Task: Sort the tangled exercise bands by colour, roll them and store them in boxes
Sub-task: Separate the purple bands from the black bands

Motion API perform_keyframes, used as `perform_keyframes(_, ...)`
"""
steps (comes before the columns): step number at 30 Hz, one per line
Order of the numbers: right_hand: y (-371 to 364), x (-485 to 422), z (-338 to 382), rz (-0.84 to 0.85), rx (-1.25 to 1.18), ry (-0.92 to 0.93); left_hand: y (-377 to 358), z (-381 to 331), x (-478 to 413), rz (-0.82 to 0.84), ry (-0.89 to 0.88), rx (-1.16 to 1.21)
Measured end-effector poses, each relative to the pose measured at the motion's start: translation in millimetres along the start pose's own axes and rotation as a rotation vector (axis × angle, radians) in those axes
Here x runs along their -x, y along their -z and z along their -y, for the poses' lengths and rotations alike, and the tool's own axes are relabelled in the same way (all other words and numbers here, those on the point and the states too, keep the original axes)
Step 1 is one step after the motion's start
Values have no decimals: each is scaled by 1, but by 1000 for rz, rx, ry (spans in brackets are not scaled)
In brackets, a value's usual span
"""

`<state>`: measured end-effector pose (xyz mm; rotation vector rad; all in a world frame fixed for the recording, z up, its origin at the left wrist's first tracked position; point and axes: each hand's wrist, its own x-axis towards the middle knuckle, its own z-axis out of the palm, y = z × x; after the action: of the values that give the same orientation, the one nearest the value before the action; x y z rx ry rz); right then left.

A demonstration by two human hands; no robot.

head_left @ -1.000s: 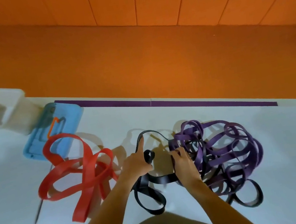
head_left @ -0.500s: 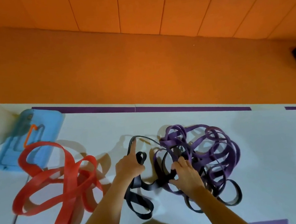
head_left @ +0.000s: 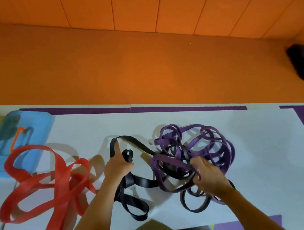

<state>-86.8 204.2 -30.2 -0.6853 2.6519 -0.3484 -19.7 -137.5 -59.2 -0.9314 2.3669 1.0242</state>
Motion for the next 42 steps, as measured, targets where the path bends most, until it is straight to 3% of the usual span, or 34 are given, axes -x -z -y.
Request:
perform_keyframes(2, 14, 1, -20, -120, -120, -203, 4, -1, 2, 4, 8, 4)
perform_keyframes(7, 46, -10, -59, -598, -354, -629, 2, -6, 12, 52, 2, -63)
perform_keyframes(10, 51, -22, -73, -748, -478, -804, -7, -7, 19, 100, 13, -133)
perform_keyframes(12, 45, -27, -74, -665, -470, -769, -16, -8, 24, 133, 0, -179)
perform_keyframes(16, 15, -32, -56, -222, -159, -341, -38, -18, 40, 197, -68, -315)
perform_keyframes(19, -6, -33, -38, -110, -12, 0, -55, -32, 51, 170, -121, -399)
perform_keyframes(21, -17, -33, -24, -51, 23, 100, -64, -40, 57, 111, -143, -438)
perform_keyframes(25, -27, -38, -12, -31, 68, 42, -86, -53, 68, 4, -116, -586)
perform_keyframes(34, 10, -40, -67, -183, -300, -58, -127, -65, 81, -27, -8, -739)
perform_keyframes(42, 22, -29, -127, -420, -973, -553, -134, -85, 94, -158, -159, -845)
